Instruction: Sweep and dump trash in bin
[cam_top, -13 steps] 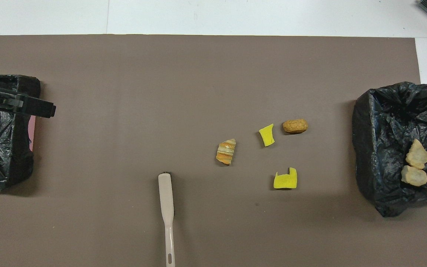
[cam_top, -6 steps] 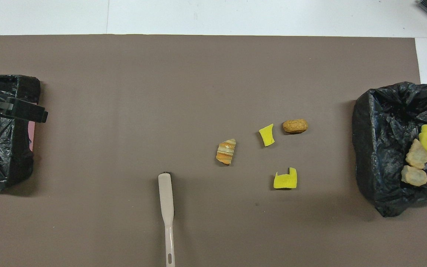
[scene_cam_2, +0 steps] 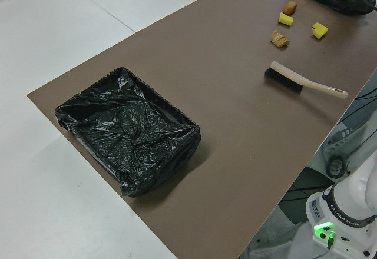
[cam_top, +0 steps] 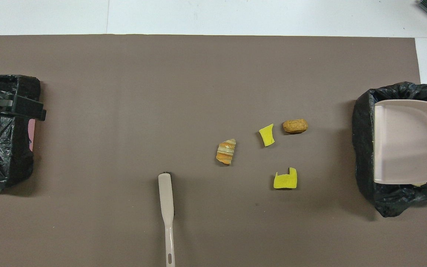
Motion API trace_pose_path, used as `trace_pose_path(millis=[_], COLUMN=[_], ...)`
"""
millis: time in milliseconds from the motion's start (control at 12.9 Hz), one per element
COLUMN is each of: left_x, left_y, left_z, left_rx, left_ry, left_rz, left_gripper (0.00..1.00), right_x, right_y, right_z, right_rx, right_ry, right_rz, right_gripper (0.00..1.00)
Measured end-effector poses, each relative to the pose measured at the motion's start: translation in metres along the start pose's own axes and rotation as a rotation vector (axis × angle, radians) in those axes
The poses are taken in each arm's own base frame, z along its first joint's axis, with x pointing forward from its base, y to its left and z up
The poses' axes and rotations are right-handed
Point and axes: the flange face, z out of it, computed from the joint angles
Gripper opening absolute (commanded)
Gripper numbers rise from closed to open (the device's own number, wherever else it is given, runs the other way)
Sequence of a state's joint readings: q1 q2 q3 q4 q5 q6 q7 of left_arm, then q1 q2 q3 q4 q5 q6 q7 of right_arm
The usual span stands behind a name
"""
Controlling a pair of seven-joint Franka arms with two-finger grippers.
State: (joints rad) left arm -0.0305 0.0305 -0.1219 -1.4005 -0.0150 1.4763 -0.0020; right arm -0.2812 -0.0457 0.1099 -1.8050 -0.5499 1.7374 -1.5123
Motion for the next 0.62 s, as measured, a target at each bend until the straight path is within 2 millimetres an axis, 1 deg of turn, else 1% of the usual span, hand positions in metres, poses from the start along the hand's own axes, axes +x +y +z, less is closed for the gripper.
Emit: trace_pose_path(millis=[155, 388, 466, 621], left_x=[-0.002, -0.003, -0.003, -0.003], left_y=[-0.001, -0.002, -0.003, -0.003], left_z=[0.000, -0.001, -0.001, -0.001], left_rx=[0.002, 0.003, 0.003, 0.003], left_ry=[-0.001, 0.000, 0.000, 0.000], left_rz=[-0.014, -0.019, -0.020, -0.021], left_gripper=[1.00, 1.00, 1.00, 1.00], right_x=[0.040, 0.084, 0.101, 0.145], right_y=[-0.001, -0.002, -0.003, -0.009], right_z=[0.000, 0.002, -0.001, -0.011], right_rx=[0.016, 0.058, 0.068, 0.107], right_ry=[0.086, 0.164, 0.175, 0.224], right_rz=[0.045, 0.174, 0.231, 0.363], right_gripper=[0.00, 0.00, 0.00, 0.00])
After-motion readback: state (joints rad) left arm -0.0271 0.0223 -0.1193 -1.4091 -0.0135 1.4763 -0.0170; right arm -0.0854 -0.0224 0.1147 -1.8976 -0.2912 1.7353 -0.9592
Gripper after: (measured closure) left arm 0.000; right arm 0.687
